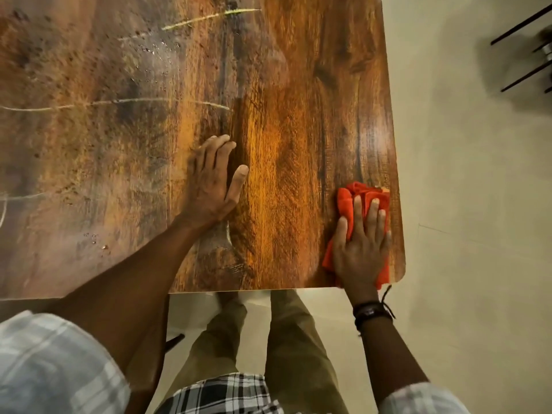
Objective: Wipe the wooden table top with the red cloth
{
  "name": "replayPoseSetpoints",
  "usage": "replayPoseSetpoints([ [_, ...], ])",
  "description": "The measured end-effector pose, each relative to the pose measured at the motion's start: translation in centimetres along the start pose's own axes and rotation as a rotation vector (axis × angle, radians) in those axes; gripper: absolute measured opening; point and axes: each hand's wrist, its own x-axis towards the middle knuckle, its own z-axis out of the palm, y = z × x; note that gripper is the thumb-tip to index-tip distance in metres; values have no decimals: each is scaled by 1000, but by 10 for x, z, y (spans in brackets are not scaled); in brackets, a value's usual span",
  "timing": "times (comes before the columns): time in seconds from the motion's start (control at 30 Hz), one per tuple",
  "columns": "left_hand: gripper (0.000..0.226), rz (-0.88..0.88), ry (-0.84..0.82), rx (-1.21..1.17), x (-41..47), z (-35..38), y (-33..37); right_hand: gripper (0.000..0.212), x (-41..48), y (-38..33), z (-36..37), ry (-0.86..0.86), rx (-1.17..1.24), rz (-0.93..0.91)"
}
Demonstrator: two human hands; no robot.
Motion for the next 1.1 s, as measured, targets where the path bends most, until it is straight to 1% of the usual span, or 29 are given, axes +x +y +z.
replayPoseSetpoints([
  [0.07, 59, 9, -4, -6, 0, 1, 0, 62, 14, -28, 6, 7, 6, 44],
  [0.1, 59, 13, 5, -16, 0, 1, 1, 62, 15, -44, 10, 3, 0, 16],
  [0.17, 55, 24, 41, -50, -1, 0, 1, 60, 6, -75, 20, 4, -13, -95],
  [0.23, 50, 23, 115, -119, 0, 0, 0, 60, -18, -108, 32, -11, -17, -203],
  [0.3, 46, -1, 191, -191, 1, -1, -2, 60, -52, -138, 45, -53, -9, -301],
  [0.33, 45, -5, 203, -206, 0, -1, -3, 60, -69, -148, 50, -79, -5, -348],
  [0.4, 45, 16, 176, -200, -2, -1, -4, 59, -91, -148, 54, -106, -12, -423],
  [0.47, 45, 23, 125, -188, -3, -1, -4, 58, -94, -126, 52, -108, -7, -457],
  [0.57, 48, 13, 92, -152, -1, -1, -4, 58, -84, -73, 38, -81, -11, -406],
  [0.73, 49, 11, 59, -61, -2, 2, -4, 61, -35, 28, 4, 4, -42, -108],
  [0.8, 51, -3, 42, -40, -1, 3, -3, 61, -5, 40, -5, 17, -18, -24],
  [0.9, 49, -4, 22, -27, -1, 3, -2, 63, 27, 23, -5, 22, 5, 79],
  [0.93, 47, -4, 18, -25, -1, 3, -2, 63, 32, 15, -3, 22, 6, 89],
  [1.0, 47, -5, 13, -20, -2, 3, -2, 61, 28, -1, 4, 28, -2, 40],
  [1.1, 51, -8, -10, -4, -3, 2, -1, 59, -4, -19, 10, 7, -25, -158],
])
